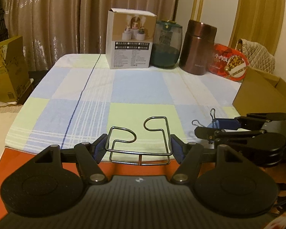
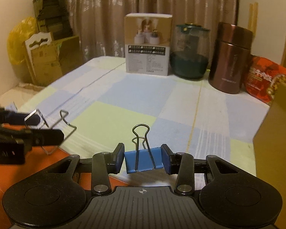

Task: Organize rigid objects
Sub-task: 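Carry the wire stand and blue binder clip over the cardboard box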

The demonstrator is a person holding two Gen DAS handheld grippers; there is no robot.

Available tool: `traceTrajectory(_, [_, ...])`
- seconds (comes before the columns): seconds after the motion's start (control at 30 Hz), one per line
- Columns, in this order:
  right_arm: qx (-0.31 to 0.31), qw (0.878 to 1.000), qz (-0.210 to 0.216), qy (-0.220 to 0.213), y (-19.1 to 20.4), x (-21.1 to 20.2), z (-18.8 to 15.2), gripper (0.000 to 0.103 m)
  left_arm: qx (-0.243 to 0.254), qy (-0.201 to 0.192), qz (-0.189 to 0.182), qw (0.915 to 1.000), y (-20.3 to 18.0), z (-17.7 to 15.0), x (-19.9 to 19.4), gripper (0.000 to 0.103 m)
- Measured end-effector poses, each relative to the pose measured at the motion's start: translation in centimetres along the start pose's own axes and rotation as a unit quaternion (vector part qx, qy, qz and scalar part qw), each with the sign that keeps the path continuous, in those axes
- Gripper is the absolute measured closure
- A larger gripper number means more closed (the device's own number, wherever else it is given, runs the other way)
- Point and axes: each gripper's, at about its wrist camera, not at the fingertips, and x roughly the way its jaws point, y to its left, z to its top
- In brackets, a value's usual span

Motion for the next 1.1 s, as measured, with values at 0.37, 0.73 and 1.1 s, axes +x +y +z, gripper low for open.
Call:
traceTrajectory(0.37, [0.068, 0.998, -0.011, -0.011, 0.4, -8.6, 0.2, 0.065, -0.006, -0.021, -0.011, 0.9997, -2.7, -1.0, -5.7, 0.038])
traceTrajectory(0.73, [0.075, 0.996, -0.03, -0.05, 1.4, -19.5, -2.5, 0.065, -0.016, -0.041, -0.007, 0.999, -6.9, -3.0, -14.6, 0.038])
traceTrajectory(1.1, [0.114, 0.99, -0.071, -0.046, -0.9, -29.5, -7.5, 0.065, -0.032, -0.039, -0.047, 0.9976, -13.0, -4.2, -21.5, 0.038])
